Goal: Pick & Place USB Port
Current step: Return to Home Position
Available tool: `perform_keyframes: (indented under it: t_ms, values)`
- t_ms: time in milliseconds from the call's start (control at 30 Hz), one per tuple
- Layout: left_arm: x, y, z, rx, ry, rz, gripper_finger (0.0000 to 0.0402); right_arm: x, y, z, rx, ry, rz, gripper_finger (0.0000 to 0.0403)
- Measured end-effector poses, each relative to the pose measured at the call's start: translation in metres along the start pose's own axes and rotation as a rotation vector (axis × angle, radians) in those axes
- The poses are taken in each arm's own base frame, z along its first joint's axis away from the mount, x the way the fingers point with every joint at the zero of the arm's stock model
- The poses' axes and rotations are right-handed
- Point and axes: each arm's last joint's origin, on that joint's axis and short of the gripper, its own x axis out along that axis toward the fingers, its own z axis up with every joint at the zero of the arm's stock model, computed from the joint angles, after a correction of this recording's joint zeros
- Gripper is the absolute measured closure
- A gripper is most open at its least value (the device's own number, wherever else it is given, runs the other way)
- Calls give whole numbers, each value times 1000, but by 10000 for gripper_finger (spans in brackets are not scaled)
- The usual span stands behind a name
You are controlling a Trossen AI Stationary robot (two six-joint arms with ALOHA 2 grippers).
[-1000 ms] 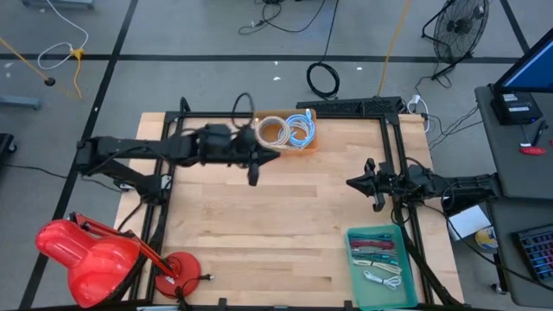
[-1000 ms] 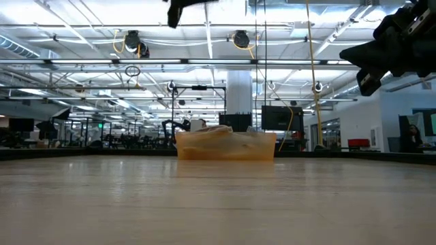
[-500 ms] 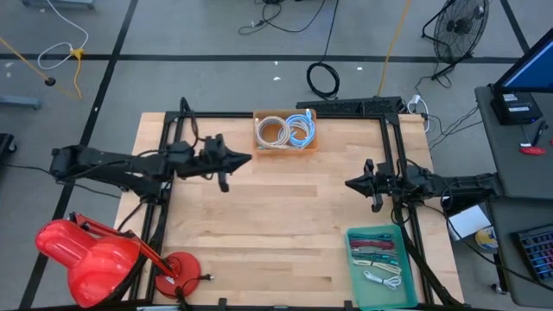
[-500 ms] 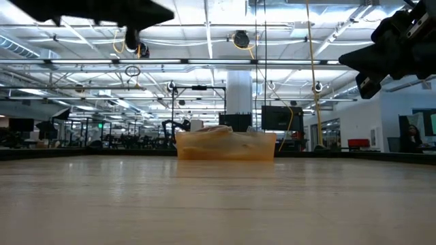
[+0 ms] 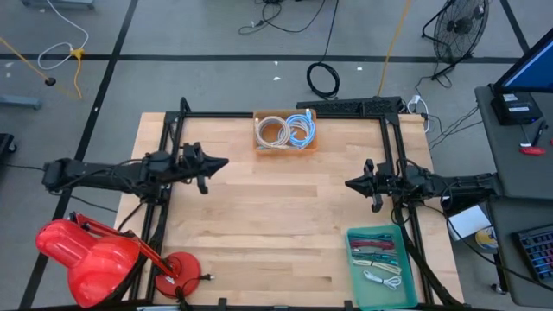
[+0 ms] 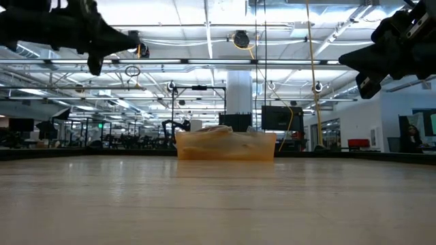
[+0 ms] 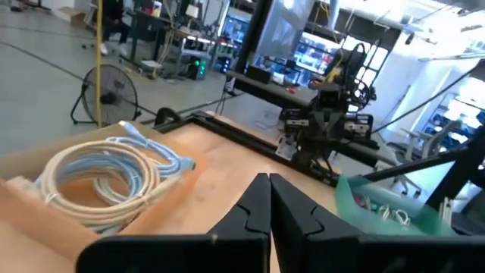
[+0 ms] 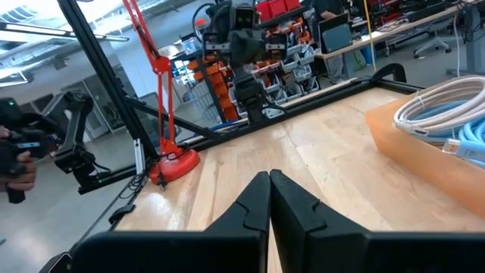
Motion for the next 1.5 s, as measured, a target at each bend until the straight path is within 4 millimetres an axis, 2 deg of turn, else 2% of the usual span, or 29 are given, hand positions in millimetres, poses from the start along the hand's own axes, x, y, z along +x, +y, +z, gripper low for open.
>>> perform_keyframes:
  t_ms: [367,633,900,1167,1500]
  values:
    - [-28,13,-19,13,64,24,401,0,0,0,0,0,0,403]
    - [-41,20,-32,-13,17,0,401,0,0,0,0,0,0,403]
    - [-45,26,-50,-5,3,-29,401,0,0,0,0,0,0,403]
    - [-46,28,-50,44,13,-26,401,0,0,0,0,0,0,403]
    - [-43,31,-54,15,54,9,401,0,0,0,0,0,0,403]
